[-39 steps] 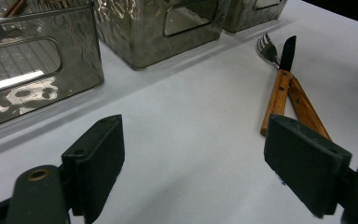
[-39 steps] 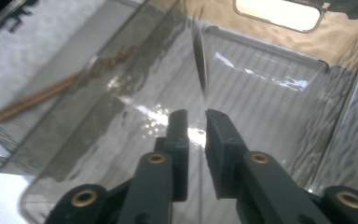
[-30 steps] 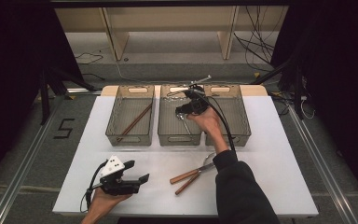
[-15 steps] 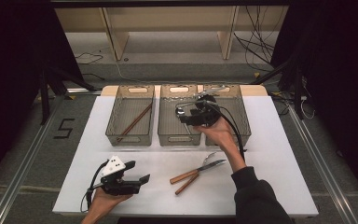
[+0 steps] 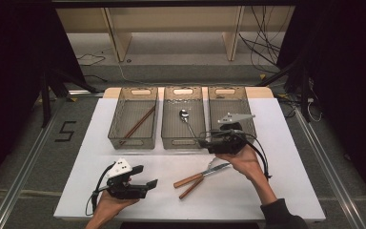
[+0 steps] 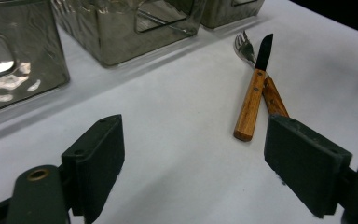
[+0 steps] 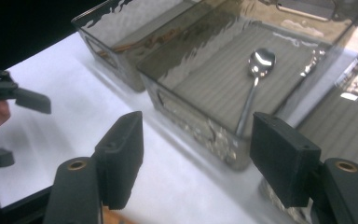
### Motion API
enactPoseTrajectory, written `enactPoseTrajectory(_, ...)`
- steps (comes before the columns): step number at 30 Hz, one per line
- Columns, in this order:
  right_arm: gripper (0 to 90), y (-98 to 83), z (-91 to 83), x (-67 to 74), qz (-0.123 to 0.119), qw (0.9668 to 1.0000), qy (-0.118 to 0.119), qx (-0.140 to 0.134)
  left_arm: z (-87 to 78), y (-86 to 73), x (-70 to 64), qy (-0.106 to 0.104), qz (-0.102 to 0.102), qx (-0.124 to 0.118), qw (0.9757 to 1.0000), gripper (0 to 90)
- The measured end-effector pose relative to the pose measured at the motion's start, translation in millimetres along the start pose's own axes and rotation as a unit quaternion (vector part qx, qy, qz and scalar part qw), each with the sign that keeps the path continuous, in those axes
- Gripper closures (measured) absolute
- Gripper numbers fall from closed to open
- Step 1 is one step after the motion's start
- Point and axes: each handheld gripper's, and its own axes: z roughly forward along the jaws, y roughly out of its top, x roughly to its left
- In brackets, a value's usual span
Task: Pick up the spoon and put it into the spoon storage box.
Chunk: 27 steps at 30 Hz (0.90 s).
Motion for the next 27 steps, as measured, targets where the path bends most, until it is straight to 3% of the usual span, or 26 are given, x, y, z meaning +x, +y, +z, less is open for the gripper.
enactPoseTrajectory(13, 35.1, -49.3, -32.5, -1.6, 0.013, 0.9998, -0.005, -0.016, 21.0, 21.4, -13.5, -0.011, 0.027, 0.048, 0.9984, 19.9)
enactPoseTrajectory(18, 34.4, -66.1, -39.8, 0.4, 0.023, 0.9995, 0.0, -0.02, 31.7, 28.8, -18.1, -0.018, 0.048, 0.078, 0.9956, 19.9)
enactPoseTrajectory(20, 34.2, -70.5, -42.9, 2.3, 0.021, 0.9995, -0.002, -0.022, 36.0, 31.3, -19.7, -0.021, 0.048, 0.085, 0.995, 19.9)
enactPoseTrajectory(27, 34.1, -84.9, -50.2, 5.3, 0.023, 0.9991, -0.003, -0.036, 51.8, 39.0, -27.7, -0.034, 0.068, 0.12, 0.9899, 19.9)
